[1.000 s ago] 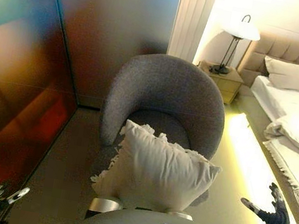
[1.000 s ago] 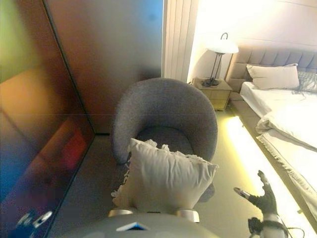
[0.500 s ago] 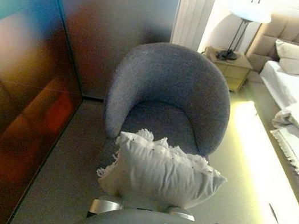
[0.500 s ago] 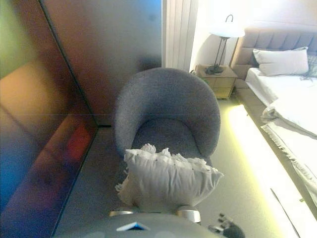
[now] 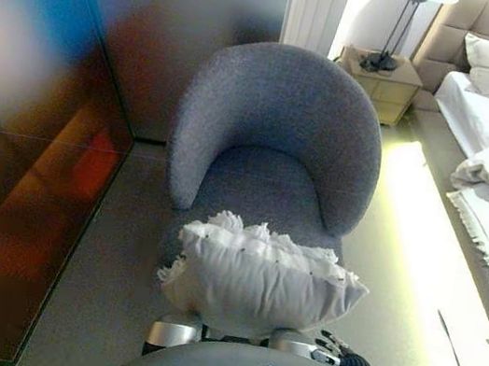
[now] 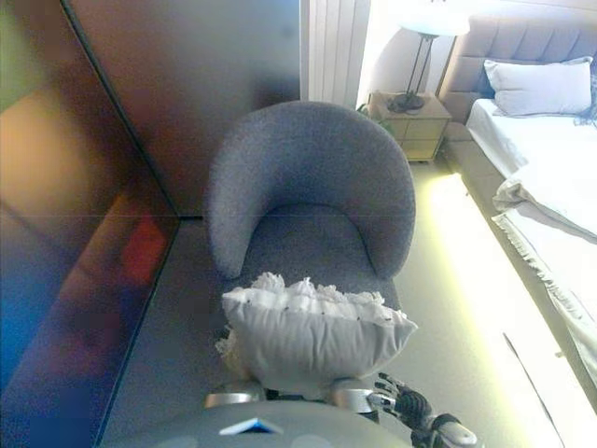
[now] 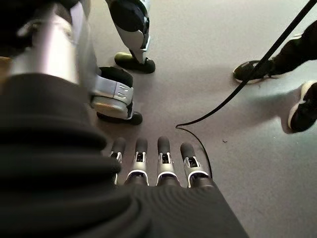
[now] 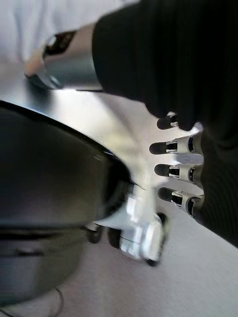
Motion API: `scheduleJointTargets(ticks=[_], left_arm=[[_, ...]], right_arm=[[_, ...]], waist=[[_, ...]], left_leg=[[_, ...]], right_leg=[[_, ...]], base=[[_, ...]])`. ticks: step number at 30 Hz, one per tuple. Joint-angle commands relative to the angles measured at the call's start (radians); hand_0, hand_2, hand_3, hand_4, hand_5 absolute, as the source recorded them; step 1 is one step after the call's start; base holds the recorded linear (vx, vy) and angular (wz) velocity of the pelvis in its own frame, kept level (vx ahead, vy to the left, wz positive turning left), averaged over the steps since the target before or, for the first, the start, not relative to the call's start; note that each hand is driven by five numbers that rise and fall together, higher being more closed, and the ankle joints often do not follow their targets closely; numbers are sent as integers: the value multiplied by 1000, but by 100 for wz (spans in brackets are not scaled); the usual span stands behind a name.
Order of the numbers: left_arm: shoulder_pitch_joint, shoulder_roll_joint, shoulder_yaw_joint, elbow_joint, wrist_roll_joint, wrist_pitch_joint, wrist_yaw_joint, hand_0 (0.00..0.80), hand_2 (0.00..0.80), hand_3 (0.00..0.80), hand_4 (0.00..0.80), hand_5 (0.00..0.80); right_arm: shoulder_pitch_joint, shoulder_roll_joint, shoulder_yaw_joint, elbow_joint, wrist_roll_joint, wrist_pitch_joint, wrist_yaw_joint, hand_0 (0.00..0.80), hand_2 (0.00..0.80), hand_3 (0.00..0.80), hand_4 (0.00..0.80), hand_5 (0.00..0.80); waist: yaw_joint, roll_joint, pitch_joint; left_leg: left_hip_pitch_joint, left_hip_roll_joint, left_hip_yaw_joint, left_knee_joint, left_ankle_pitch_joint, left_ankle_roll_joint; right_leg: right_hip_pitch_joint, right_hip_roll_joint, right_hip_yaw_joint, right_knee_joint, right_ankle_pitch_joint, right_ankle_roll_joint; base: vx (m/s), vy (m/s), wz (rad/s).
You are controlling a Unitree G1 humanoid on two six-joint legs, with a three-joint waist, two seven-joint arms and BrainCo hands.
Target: Pick up the cushion and take it to the sofa
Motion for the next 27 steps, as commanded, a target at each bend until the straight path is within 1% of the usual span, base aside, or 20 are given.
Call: scheduleJointTargets(ticks=[1, 2, 3, 6, 7, 9, 10, 12, 13, 15, 16, 18, 19, 20, 22, 24, 25, 27], left_arm=[[-35, -40, -58, -51, 35, -35, -4, 0, 0, 0, 0, 0], [-49, -44, -78, -53, 40, -38, 6, 0, 0, 0, 0, 0], [-75, -54, -98, -52, 53, -23, 13, 0, 0, 0, 0, 0], [-142, -84, -152, -22, 89, -1, -9, 0, 0, 0, 0, 0], [-167, -101, -180, -2, 98, -6, -10, 0, 0, 0, 0, 0], [-202, -122, -207, 19, 100, -6, -22, 0, 0, 0, 0, 0], [-228, -137, -227, 24, 75, 10, -17, 0, 0, 0, 0, 0], [-257, -156, -241, 39, 27, -1, 0, 0, 0, 0, 0, 0], [-281, -168, -240, 47, -15, -12, 16, 0, 0, 0, 0, 0], [-367, -189, -246, 24, -105, -29, 79, 0, 0, 0, 0, 0], [-440, -189, -246, -7, -187, -27, 128, 0, 0, 0, 0, 0], [-523, -195, -232, -44, -306, -58, 206, 0, 0, 0, 0, 0], [-552, -198, -223, -57, -328, -58, 226, 0, 0, 0, 0, 0], [-621, -201, -216, -77, -378, -75, 266, 0, 0, 0, 0, 0], [-704, -211, -214, -72, -406, -127, 289, 0, 0, 0, 0, 0], [-769, -228, -204, -84, -440, -167, 331, 0, 0, 0, 0, 0], [-784, -242, -189, -105, -447, -191, 350, 0, 0, 0, 0, 0], [-779, -255, -167, -159, -459, -222, 375, 0, 0, 0, 0, 0]], right_arm=[[-84, 31, 132, -134, 122, -49, 98, 0, 0, 0, 0, 0], [-94, 33, 141, -139, 130, -35, 96, 0, 0, 0, 0, 0], [-114, 38, 154, -138, 132, -18, 94, 0, 0, 0, 0, 0], [-170, 58, 192, -114, 150, 10, 106, 0, 0, 0, 0, 0], [-192, 71, 210, -99, 173, 23, 94, 0, 0, 0, 0, 0], [-222, 96, 226, -73, 223, 40, 87, 0, 0, 0, 0, 0], [-243, 112, 234, -53, 254, 43, 64, 0, 0, 0, 0, 0], [-268, 130, 238, -30, 260, 26, 24, 0, 0, 0, 0, 0], [-284, 143, 238, -17, 277, 15, -15, 0, 0, 0, 0, 0], [-359, 170, 221, 29, 314, 9, -105, 0, 0, 0, 0, 0], [-441, 177, 202, 76, 320, -15, -149, 0, 0, 0, 0, 0], [-536, 173, 175, 102, 344, -37, -190, 0, 0, 0, 0, 0], [-568, 168, 164, 107, 359, -42, -196, 0, 0, 0, 0, 0], [-650, 160, 146, 113, 390, -58, -225, 0, 0, 0, 0, 0], [-757, 150, 142, 126, 428, -66, -265, 0, 0, 0, 0, 0], [-828, 152, 150, 106, 443, -90, -304, 0, 0, 0, 0, 0], [-844, 159, 154, 70, 435, -98, -330, 0, 0, 0, 0, 0], [-839, 169, 145, 11, 412, -107, -338, 0, 0, 0, 0, 0]], waist=[[-22, 26, 2], [-21, 25, -1], [-20, 23, -4], [-16, 16, -18], [-14, 13, -28], [-12, 9, -38], [-12, 6, -45], [-13, 5, -55], [-14, 4, -61], [-15, 3, -60], [-15, 6, -56], [-12, 10, -46], [-11, 11, -42], [-9, 10, -36], [-11, 9, -29], [-15, 7, -26], [-17, 6, -27], [-17, 4, -31]], left_leg=[[30, -7, 6, -29, -64, 21], [28, -7, 6, -27, -64, 20], [25, -7, 6, -24, -63, 19], [17, -6, 4, -15, -64, 15], [16, -5, 5, -12, -63, 13], [14, -5, 6, -5, -64, 10], [13, -4, 6, -2, -66, 10], [9, -4, 7, 1, -67, 8], [7, -4, 7, 5, -67, 6], [-1, -5, 4, 3, -66, 8], [-7, -3, 0, -3, -67, 13], [-14, 0, -2, -11, -69, 16], [-15, 1, -2, -13, -70, 16], [-16, 4, 1, -15, -73, 15], [-12, 7, 8, -13, -76, 10], [-5, 9, 14, -7, -77, 4], [2, 10, 16, -5, -76, 1], [11, 9, 15, -2, -74, 1]], right_leg=[[-118, 20, -27, -73, 140, 50], [-117, 20, -26, -73, 140, 48], [-115, 19, -28, -73, 138, 47], [-108, 16, -31, -75, 135, 42], [-104, 15, -31, -77, 136, 40], [-100, 13, -31, -77, 137, 39], [-99, 13, -30, -76, 135, 37], [-100, 12, -29, -75, 133, 35], [-100, 11, -27, -74, 134, 34], [-105, 12, -27, -76, 132, 30], [-113, 15, -23, -79, 127, 25], [-123, 18, -22, -85, 121, 20], [-125, 19, -23, -87, 120, 18], [-130, 20, -23, -86, 118, 15], [-136, 20, -21, -79, 119, 17], [-139, 19, -16, -68, 122, 20], [-139, 20, -10, -63, 126, 22], [-134, 21, -1, -58, 131, 23]], base=[[70, -10, 4], [70, -6, 1], [94, -6, 1], [111, -5, 2], [138, -3, -1], [142, -7, 1], [138, -9, 1], [85, 2, -1], [49, 7, -3], [-34, 2, -1], [-104, 4, -2], [-132, 3, -11], [-154, 0, -31], [-120, 2, -36], [-70, 6, -30], [-23, 11, -12], [0, 0, 0], [-1, 1, 2]])
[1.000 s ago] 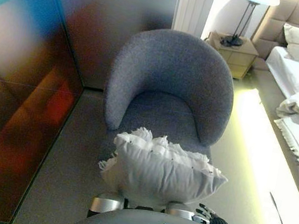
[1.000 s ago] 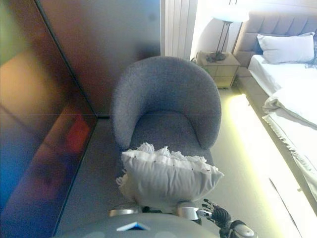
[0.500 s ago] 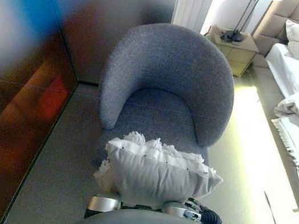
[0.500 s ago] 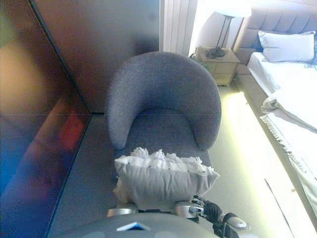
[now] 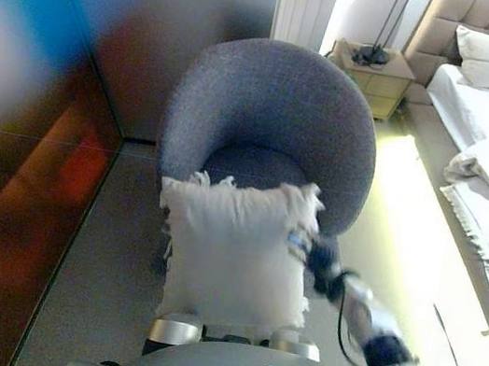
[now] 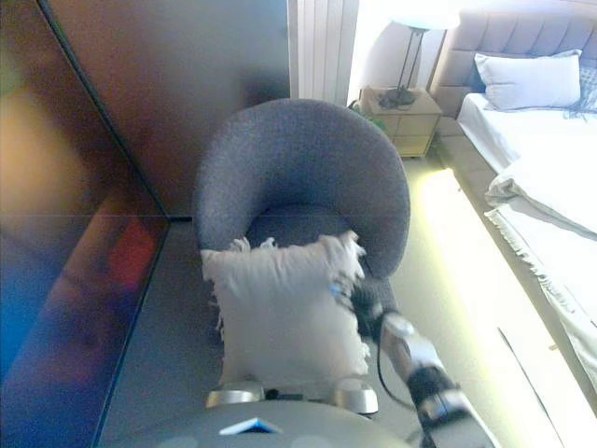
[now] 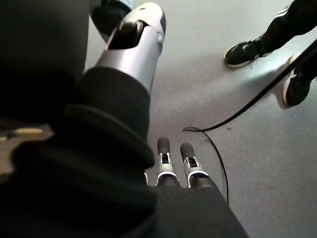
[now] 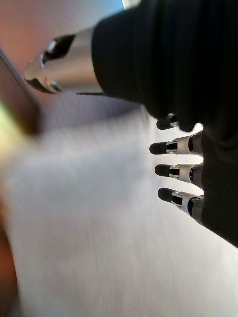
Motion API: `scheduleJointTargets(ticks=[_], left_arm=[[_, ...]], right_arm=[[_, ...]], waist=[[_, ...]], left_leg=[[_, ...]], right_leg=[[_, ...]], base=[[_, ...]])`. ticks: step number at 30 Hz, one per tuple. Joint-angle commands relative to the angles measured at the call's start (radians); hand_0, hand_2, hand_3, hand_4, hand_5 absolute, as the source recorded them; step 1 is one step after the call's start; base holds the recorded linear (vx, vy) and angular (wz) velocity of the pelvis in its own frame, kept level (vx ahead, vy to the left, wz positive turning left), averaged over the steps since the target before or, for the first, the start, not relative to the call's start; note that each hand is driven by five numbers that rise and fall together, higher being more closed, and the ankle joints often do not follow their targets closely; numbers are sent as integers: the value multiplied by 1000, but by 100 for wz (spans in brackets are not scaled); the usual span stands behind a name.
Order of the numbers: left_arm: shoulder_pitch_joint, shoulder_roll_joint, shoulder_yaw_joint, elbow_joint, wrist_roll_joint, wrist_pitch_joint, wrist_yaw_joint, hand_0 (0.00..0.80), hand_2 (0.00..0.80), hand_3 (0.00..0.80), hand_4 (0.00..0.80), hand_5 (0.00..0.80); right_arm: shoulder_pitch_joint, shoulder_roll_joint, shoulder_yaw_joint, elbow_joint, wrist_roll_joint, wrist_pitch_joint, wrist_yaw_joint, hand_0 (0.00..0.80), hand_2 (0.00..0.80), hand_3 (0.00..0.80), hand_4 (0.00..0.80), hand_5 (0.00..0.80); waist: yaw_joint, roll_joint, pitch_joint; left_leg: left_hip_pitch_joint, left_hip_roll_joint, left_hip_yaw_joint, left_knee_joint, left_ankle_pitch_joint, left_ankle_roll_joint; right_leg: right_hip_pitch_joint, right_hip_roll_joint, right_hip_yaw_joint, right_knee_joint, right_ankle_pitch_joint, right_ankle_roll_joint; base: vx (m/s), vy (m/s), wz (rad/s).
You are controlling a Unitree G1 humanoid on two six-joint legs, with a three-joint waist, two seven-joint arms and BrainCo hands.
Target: Pick up the cushion and take it to the sofa
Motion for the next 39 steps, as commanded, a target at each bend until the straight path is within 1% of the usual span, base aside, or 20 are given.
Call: scheduleJointTargets(ticks=[1, 4, 8, 13, 18, 19, 21, 23, 25, 27, 29, 30, 31, 32, 33, 34, 35, 37, 38, 39], left_arm=[[-568, -230, 123, -243, -198, -294, 48, 0, 0, 0, 0, 0], [-520, -232, 144, -338, -147, -290, 38, 0, 0, 0, 0, 0], [-498, -234, 131, -373, -102, -328, -4, 0, 0, 0, 0, 0], [-510, -223, 123, -442, -106, -352, -22, 0, 0, 0, 0, 0], [-509, -209, 126, -497, -120, -390, -13, 0, 0, 0, 0, 0], [-500, -204, 140, -514, -123, -396, -7, 0, 0, 0, 0, 0], [-486, -195, 168, -535, -139, -441, -8, 0, 0, 0, 0, 0], [-446, -181, 220, -591, -155, -421, 8, 0, 0, 0, 0, 0], [-367, -164, 273, -653, -157, -392, 11, 0, 0, 0, 0, 0], [-272, -149, 329, -707, -137, -344, -13, 0, 0, 0, 0, 0], [-159, -126, 385, -725, -89, -292, -69, 0, 0, 0, 0, 0], [-117, -116, 401, -721, -103, -270, -65, 0, 0, 0, 0, 0], [-51, -109, 436, -700, -119, -250, -84, 0, 0, 0, 0, 0], [11, -103, 471, -679, -104, -243, -119, 0, 0, 0, 0, 0], [43, -99, 487, -666, -83, -241, -128, 0, 0, 0, 0, 0], [95, -90, 506, -647, -72, -228, -136, 0, 0, 0, 0, 0], [119, -87, 512, -633, -81, -204, -125, 0, 0, 0, 0, 0], [224, -80, 551, -561, 25, -226, -195, 0, 0, 0, 0, 0], [242, -79, 554, -535, 39, -214, -211, 0, 0, 0, 0, 0], [255, -81, 552, -508, 64, -198, -233, 0, 0, 0, 0, 0]], right_arm=[[-99, 23, -4, -102, 3, -75, -36, 0, 0, 0, 0, 0], [-58, 37, -43, -209, -29, -54, -33, 0, 0, 0, 0, 0], [-66, 53, -66, -272, -48, -51, -40, 0, 0, 0, 0, 0], [-114, 56, -78, -339, -65, -79, -65, 0, 0, 0, 0, 0], [-138, 31, -97, -402, -121, -114, -74, 0, 0, 0, 0, 0], [-134, 19, -106, -428, -136, -116, -75, 0, 0, 0, 0, 0], [-125, -2, -128, -463, -175, -143, -89, 0, 0, 0, 0, 0], [-87, -30, -180, -497, -270, -197, -123, 0, 0, 0, 0, 0], [5, -50, -249, -536, -357, -218, -194, 0, 0, 0, 0, 0], [109, -58, -310, -564, -442, -193, -216, 0, 0, 0, 0, 0], [223, -75, -369, -570, -539, -133, -202, 0, 0, 0, 0, 0], [261, -86, -389, -562, -547, -107, -204, 0, 0, 0, 0, 0], [326, -86, -416, -545, -534, -76, -196, 0, 0, 0, 0, 0], [389, -84, -441, -518, -569, -81, -164, 0, 0, 0, 0, 0], [424, -88, -451, -499, -625, -53, -125, 0, 0, 0, 0, 0], [480, -117, -451, -470, -646, -24, -77, 0, 0, 0, 0, 0], [512, -127, -446, -466, -627, 17, -47, 0, 0, 0, 0, 0], [646, -102, -458, -436, -619, 17, 18, 0, 0, 0, 0, 0], [671, -93, -454, -422, -614, 27, 41, 0, 0, 0, 0, 0], [694, -79, -441, -412, -596, 60, 55, 0, 0, 0, 0, 0]], waist=[[-26, -10, -28], [-20, -18, -42], [-11, -29, -62], [0, -34, -88], [6, -32, -113], [7, -31, -116], [9, -30, -123], [13, -27, -129], [17, -24, -131], [15, -19, -128], [8, -13, -119], [4, -8, -115], [1, -6, -110], [-2, -7, -106], [-3, -8, -105], [-4, -8, -98], [-5, -8, -94], [-6, -13, -84], [-6, -14, -83], [-6, -15, -81]], left_leg=[[-47, 5, 14, 35, -104, 3], [-34, 6, 10, 30, -104, 6], [-17, 4, 7, 17, -107, 7], [-4, 3, 11, 10, -117, 2], [7, 2, 18, 1, -126, -4], [10, 1, 19, -1, -128, -5], [14, 0, 20, -4, -129, -6], [21, 3, 25, -6, -135, -7], [17, 4, 28, -12, -132, -7], [16, 7, 31, -20, -131, -7], [15, 7, 32, -23, -127, -5], [23, 9, 31, -29, -129, -4], [26, 7, 29, -34, -125, -5], [28, 5, 31, -35, -126, -4], [29, 4, 34, -36, -127, -4], [29, 4, 37, -38, -123, -3], [29, 3, 36, -40, -120, -3], [29, 1, 35, -44, -114, -6], [29, 1, 35, -46, -112, -6], [28, -1, 32, -47, -110, -7]], right_leg=[[-148, 20, 0, -49, 94, 34], [-139, 25, 12, -50, 100, 36], [-125, 31, 17, -56, 104, 44], [-96, 36, 16, -77, 97, 44], [-61, 42, 12, -104, 85, 41], [-53, 44, 13, -111, 83, 39], [-38, 46, 14, -123, 80, 36], [-22, 47, 10, -134, 75, 31], [-19, 50, 12, -139, 71, 26], [-15, 53, 12, -142, 63, 23], [-11, 54, 11, -146, 59, 20], [-3, 56, 11, -148, 54, 22], [1, 57, 11, -152, 54, 22], [7, 57, 6, -154, 51, 22], [9, 55, 2, -157, 49, 23], [13, 53, -2, -161, 52, 24], [16, 52, -5, -164, 54, 26], [21, 50, -16, -167, 56, 30], [22, 49, -20, -168, 58, 31], [22, 48, -24, -169, 59, 33]], base=[[0, 0, 0], [-25, -25, 1], [-65, -38, -4], [-93, -13, -3], [-88, 1, -5], [-81, 14, 4], [-75, 17, -1], [-77, 12, -20], [-118, -1, -5], [-124, 15, 4], [-87, 37, 2], [-47, 47, -2], [-38, 45, -3], [-49, 38, 1], [-49, 37, 2], [-40, 30, 3], [-51, 21, 3], [-35, 3, -1], [-29, 6, -3], [-55, 21, -3]])
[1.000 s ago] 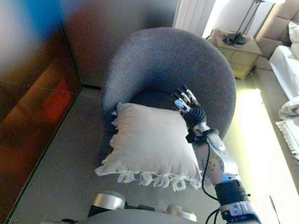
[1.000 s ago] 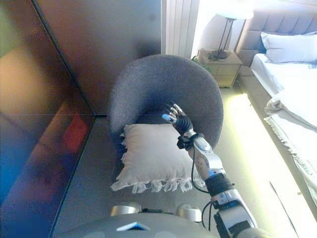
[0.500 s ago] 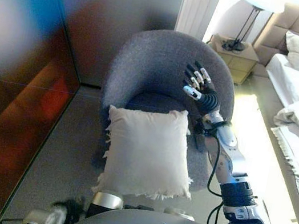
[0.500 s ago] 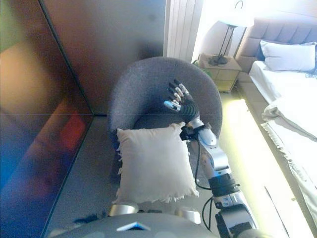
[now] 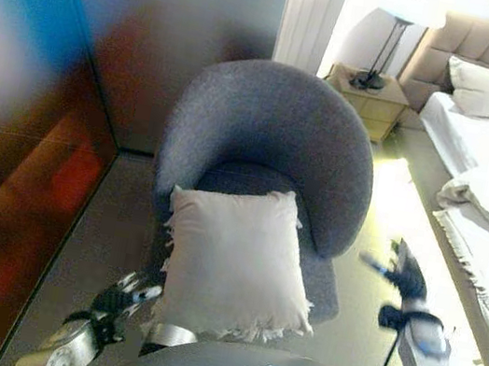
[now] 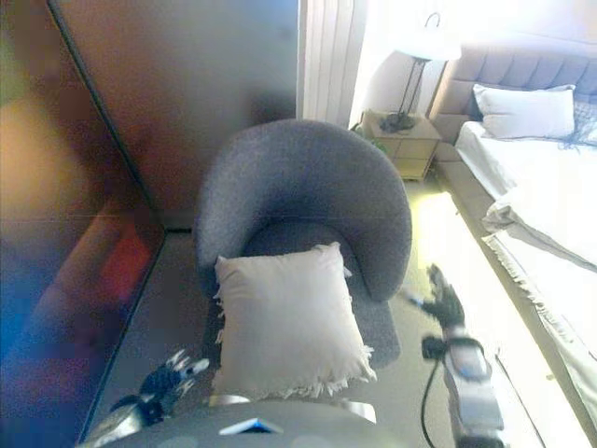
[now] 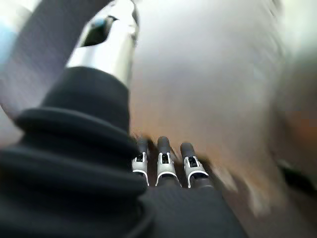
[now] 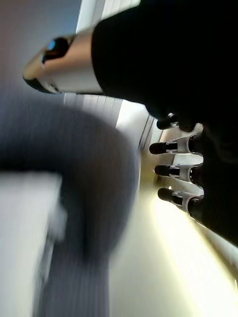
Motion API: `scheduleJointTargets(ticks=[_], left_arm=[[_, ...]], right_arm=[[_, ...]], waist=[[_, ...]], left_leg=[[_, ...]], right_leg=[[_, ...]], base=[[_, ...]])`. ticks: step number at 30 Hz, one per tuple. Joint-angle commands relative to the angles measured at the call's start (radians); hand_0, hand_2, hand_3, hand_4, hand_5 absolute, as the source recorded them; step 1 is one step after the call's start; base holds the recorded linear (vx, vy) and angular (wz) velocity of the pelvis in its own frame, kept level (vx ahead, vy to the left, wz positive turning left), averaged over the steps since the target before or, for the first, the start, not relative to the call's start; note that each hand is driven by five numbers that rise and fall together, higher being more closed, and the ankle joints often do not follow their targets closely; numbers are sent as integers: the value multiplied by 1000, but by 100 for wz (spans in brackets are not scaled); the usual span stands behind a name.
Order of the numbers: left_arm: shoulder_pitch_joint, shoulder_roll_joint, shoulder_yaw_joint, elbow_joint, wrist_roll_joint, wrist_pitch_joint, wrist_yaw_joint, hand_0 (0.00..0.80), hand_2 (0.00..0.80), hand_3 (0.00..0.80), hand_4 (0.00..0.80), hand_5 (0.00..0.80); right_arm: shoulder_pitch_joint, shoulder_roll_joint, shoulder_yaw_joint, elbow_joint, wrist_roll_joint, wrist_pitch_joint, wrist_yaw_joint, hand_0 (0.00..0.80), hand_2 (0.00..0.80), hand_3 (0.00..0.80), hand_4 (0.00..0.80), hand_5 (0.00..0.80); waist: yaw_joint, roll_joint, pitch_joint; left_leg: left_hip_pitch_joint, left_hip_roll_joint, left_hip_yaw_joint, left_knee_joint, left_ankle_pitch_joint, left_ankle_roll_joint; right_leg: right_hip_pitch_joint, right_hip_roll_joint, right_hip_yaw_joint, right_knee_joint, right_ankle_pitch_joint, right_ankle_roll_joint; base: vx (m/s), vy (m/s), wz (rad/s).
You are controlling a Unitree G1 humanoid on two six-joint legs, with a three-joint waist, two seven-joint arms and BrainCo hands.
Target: Pick up the cushion and take it to the sofa
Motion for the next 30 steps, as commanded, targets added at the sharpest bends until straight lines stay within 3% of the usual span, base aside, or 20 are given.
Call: scheduleJointTargets(ticks=[1, 4, 7, 11, 14, 16, 18, 20, 24, 30], left_arm=[[29, -5, 7, 92, 137, -7, -99, 0, 0, 0, 0, 0], [14, 13, -44, 170, 293, -38, -107, 0, 0, 0, 0, 0], [-44, 43, -144, 293, 437, -50, -85, 0, 0, 0, 0, 0], [-136, 47, -212, 504, 400, 25, -88, 0, 0, 0, 0, 0], [-173, 3, -184, 675, 217, 29, -81, 0, 0, 0, 0, 0], [-197, -27, -160, 826, 176, -16, -88, 0, 0, 0, 0, 0], [-221, -43, -146, 935, 162, -48, -45, 0, 0, 0, 0, 0], [-267, -60, -98, 1053, 129, -53, 68, 0, 0, 0, 0, 0], [-333, -92, -36, 1122, 97, -61, 162, 0, 0, 0, 0, 0], [-401, -116, -68, 1109, 71, -88, 240, 0, 0, 0, 0, 0]], right_arm=[[-35, 6, 25, 44, -11, 23, 79, 0, 0, 0, 0, 0], [-43, 17, 82, 168, 38, 64, 59, 0, 0, 0, 0, 0], [-111, 23, 187, 347, 35, 70, 16, 0, 0, 0, 0, 0], [-233, 24, 284, 593, 45, 97, 5, 0, 0, 0, 0, 0], [-288, 33, 304, 758, 62, 49, -5, 0, 0, 0, 0, 0], [-317, 43, 313, 871, 51, 10, -24, 0, 0, 0, 0, 0], [-339, 52, 319, 941, 51, 12, -40, 0, 0, 0, 0, 0], [-373, 73, 325, 1030, 39, 19, -66, 0, 0, 0, 0, 0], [-399, 101, 334, 1117, 32, 28, -96, 0, 0, 0, 0, 0], [-409, 110, 330, 1188, 44, 16, -123, 0, 0, 0, 0, 0]], waist=[[-15, 5, 14], [-12, 8, 19], [-7, 10, 21], [4, 15, 26], [14, 18, 30], [21, 19, 32], [26, 18, 34], [31, 13, 31], [26, 2, 19], [13, -9, 26]], left_leg=[[-49, -14, 1, 71, -110, 8], [-53, -15, 3, 71, -110, 8], [-67, -18, 7, 78, -112, 6], [-90, -17, 6, 83, -113, 6], [-106, -17, 1, 90, -115, 7], [-122, -16, -5, 100, -116, 8], [-132, -16, -11, 105, -115, 7], [-140, -17, -19, 100, -115, 8], [-148, -12, -22, 88, -122, 7], [-160, -5, -10, 92, -140, 10]], right_leg=[[-68, 22, -53, -12, 24, 29], [-67, 19, -68, -15, 23, 33], [-67, 18, -82, -16, 15, 33], [-78, 23, -87, -18, 3, 25], [-87, 24, -90, -16, -7, 17], [-95, 23, -92, -11, -12, 10], [-98, 23, -93, -12, -14, 5], [-101, 25, -90, -19, -17, -1], [-116, 27, -81, -20, -24, -7], [-137, 34, -62, -9, -40, -12]], base=[[-71, 29, -2], [-99, 38, 3], [-115, 47, 11], [-146, 49, 5], [-91, 16, 2], [-105, 9, 5], [-82, 4, 11], [-64, -8, 17], [-51, -24, 9], [-73, -32, 1]])
